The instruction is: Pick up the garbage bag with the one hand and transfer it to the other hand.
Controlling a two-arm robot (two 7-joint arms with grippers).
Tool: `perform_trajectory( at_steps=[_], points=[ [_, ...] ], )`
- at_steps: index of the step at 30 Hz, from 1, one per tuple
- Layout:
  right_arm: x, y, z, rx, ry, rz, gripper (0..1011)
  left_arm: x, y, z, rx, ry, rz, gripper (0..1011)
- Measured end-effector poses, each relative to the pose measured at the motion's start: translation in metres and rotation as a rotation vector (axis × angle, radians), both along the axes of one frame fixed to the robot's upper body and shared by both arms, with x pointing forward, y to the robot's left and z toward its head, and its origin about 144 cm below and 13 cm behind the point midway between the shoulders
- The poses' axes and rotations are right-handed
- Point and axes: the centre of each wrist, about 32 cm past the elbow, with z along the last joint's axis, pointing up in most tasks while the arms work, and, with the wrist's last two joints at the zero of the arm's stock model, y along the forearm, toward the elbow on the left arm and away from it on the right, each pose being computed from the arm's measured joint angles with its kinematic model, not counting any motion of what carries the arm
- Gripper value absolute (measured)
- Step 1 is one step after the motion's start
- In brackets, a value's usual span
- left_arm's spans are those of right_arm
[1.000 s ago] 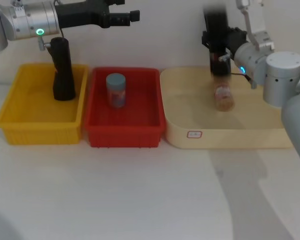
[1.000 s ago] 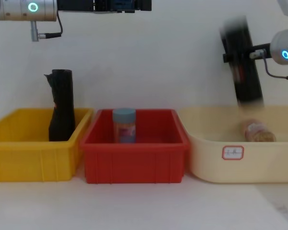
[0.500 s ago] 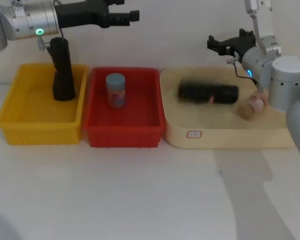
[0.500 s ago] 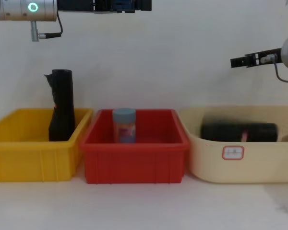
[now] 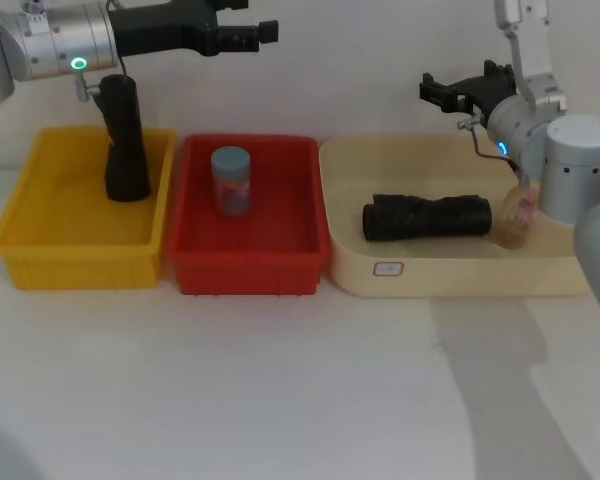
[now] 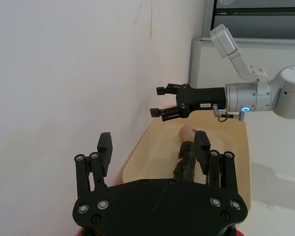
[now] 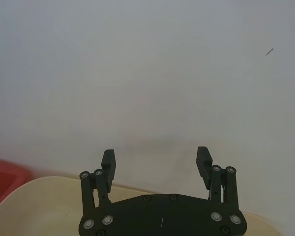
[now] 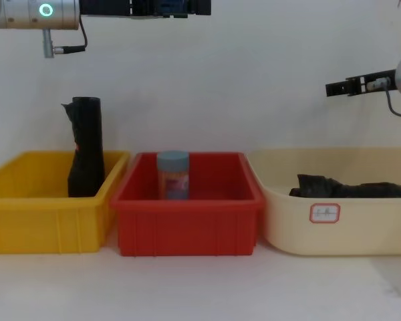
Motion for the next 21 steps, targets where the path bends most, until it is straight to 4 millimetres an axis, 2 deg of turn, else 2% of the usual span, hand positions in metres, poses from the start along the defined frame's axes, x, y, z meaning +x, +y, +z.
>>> perform_trajectory(
  at_steps=[21],
  points=[
    [-0.0002,-0.0013,-0.0008,0.001,0.001,-0.006,1001,0.0,0.0,0.0,0.0,0.0,0.0,1001]
  ],
)
